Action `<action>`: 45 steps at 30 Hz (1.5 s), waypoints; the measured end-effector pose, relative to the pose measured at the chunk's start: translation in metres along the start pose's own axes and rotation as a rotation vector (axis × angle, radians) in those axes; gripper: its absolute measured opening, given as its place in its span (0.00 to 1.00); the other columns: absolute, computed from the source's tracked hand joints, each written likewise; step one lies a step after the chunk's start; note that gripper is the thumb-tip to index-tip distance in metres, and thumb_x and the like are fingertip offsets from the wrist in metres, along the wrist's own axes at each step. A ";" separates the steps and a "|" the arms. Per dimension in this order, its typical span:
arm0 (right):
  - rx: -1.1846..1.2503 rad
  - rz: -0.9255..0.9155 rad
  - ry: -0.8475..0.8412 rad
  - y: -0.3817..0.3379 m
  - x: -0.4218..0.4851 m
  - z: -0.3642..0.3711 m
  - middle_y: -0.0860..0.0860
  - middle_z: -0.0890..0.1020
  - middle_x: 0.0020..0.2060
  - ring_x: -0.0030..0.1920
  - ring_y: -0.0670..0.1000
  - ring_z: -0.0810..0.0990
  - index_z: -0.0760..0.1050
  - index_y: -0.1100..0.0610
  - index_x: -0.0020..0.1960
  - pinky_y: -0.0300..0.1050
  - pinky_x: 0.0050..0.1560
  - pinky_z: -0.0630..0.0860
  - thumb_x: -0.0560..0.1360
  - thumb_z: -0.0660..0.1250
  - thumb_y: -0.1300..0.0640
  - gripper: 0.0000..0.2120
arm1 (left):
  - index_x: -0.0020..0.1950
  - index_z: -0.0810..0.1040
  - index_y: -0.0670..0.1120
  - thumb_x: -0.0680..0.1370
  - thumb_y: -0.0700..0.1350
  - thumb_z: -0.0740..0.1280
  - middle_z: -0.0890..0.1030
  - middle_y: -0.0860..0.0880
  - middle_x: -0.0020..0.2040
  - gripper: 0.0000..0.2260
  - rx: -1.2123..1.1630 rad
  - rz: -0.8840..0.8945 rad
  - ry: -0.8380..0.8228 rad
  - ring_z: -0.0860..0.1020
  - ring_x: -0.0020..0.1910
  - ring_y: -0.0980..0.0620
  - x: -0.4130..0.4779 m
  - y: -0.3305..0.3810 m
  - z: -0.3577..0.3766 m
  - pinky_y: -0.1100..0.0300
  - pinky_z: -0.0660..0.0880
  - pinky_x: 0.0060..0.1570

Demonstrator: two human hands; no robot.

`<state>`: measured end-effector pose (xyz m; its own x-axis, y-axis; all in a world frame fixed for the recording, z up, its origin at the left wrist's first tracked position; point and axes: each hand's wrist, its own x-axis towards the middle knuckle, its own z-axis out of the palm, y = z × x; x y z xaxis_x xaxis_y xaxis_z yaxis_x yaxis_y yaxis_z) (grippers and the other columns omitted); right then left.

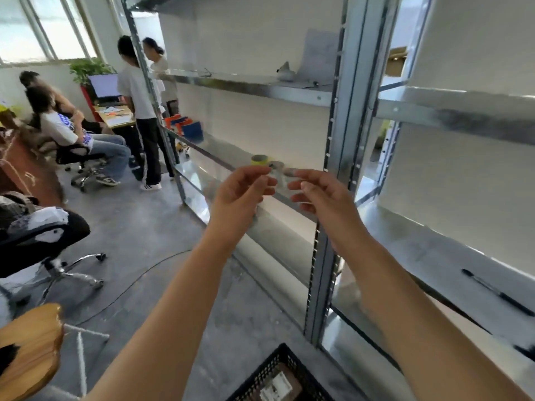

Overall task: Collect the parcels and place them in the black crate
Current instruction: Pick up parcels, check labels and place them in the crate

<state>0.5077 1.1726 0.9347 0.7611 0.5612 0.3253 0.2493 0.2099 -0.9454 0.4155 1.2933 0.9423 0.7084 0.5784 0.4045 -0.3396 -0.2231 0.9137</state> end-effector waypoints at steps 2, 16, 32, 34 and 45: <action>-0.020 0.001 0.077 0.001 -0.017 -0.016 0.49 0.83 0.45 0.39 0.42 0.81 0.77 0.50 0.51 0.33 0.41 0.77 0.78 0.59 0.64 0.12 | 0.50 0.77 0.46 0.79 0.34 0.62 0.82 0.50 0.42 0.09 -0.037 0.001 -0.078 0.81 0.39 0.58 -0.001 -0.009 0.016 0.67 0.77 0.42; -0.312 -0.024 0.675 -0.078 -0.190 -0.211 0.43 0.84 0.44 0.42 0.43 0.82 0.77 0.47 0.51 0.34 0.46 0.79 0.79 0.59 0.61 0.12 | 0.58 0.75 0.49 0.80 0.38 0.61 0.84 0.51 0.45 0.10 -0.237 0.047 -0.641 0.83 0.44 0.56 -0.089 0.026 0.245 0.67 0.77 0.44; -0.458 -0.070 1.184 -0.195 -0.492 -0.385 0.43 0.85 0.42 0.43 0.44 0.83 0.78 0.47 0.50 0.35 0.46 0.78 0.79 0.59 0.61 0.12 | 0.48 0.79 0.52 0.80 0.39 0.62 0.84 0.56 0.44 0.10 -0.483 0.068 -1.186 0.82 0.46 0.56 -0.357 0.144 0.482 0.64 0.77 0.48; -0.475 -0.075 1.252 -0.206 -0.527 -0.400 0.42 0.85 0.42 0.43 0.44 0.83 0.78 0.47 0.50 0.35 0.46 0.78 0.79 0.59 0.61 0.12 | 0.48 0.80 0.51 0.80 0.39 0.62 0.84 0.56 0.44 0.10 -0.523 0.089 -1.279 0.82 0.46 0.56 -0.389 0.154 0.503 0.66 0.77 0.47; -0.521 -0.091 1.623 -0.233 -0.640 -0.456 0.43 0.85 0.41 0.41 0.44 0.82 0.78 0.47 0.49 0.34 0.43 0.76 0.79 0.60 0.61 0.12 | 0.47 0.80 0.49 0.80 0.38 0.62 0.83 0.52 0.44 0.09 -0.633 0.053 -1.566 0.82 0.44 0.57 -0.499 0.190 0.615 0.67 0.76 0.46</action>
<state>0.2355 0.3992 0.9376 0.4348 -0.8366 0.3334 0.2272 -0.2564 -0.9395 0.3780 0.4803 0.9375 0.4458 -0.7830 0.4338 -0.2831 0.3365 0.8981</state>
